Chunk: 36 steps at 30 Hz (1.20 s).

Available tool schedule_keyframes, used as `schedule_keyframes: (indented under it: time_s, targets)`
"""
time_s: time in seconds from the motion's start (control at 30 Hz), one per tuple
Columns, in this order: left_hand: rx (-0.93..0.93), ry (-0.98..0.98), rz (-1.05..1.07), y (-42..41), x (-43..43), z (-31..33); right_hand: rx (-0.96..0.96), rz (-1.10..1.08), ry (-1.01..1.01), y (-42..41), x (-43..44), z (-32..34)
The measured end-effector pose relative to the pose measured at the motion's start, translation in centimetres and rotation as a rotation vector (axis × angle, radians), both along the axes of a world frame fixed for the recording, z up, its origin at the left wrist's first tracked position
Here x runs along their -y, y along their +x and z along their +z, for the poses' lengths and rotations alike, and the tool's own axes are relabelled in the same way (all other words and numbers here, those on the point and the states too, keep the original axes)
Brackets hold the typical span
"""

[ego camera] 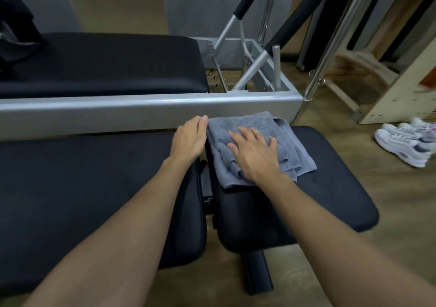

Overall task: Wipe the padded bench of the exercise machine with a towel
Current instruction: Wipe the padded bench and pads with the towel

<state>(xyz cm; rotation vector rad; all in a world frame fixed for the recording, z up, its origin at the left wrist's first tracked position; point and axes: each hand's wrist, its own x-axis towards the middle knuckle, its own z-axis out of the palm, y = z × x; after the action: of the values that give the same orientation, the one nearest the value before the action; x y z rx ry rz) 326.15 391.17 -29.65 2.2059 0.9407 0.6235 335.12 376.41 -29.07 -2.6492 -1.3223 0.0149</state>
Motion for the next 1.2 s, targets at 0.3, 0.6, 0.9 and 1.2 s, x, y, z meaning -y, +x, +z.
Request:
schedule_keyframes:
  time_s: [0.3,0.6,0.9,1.2]
  targets:
    - [-0.200,0.109,-0.105,0.1,1.8,0.8,0.086,0.069,-0.037,-8.4,12.4,0.1]
    - [-0.107,0.088,-0.002,2.3,-1.8,-0.7,-0.004,-0.012,-0.038,1.4,4.6,-0.4]
    - [-0.134,0.148,-0.047,2.6,-1.6,-1.5,0.026,-0.027,-0.039,6.5,-0.7,0.2]
    - [-0.307,0.328,-0.076,1.9,0.9,-0.5,0.056,-0.031,-0.057,-1.8,11.8,-0.1]
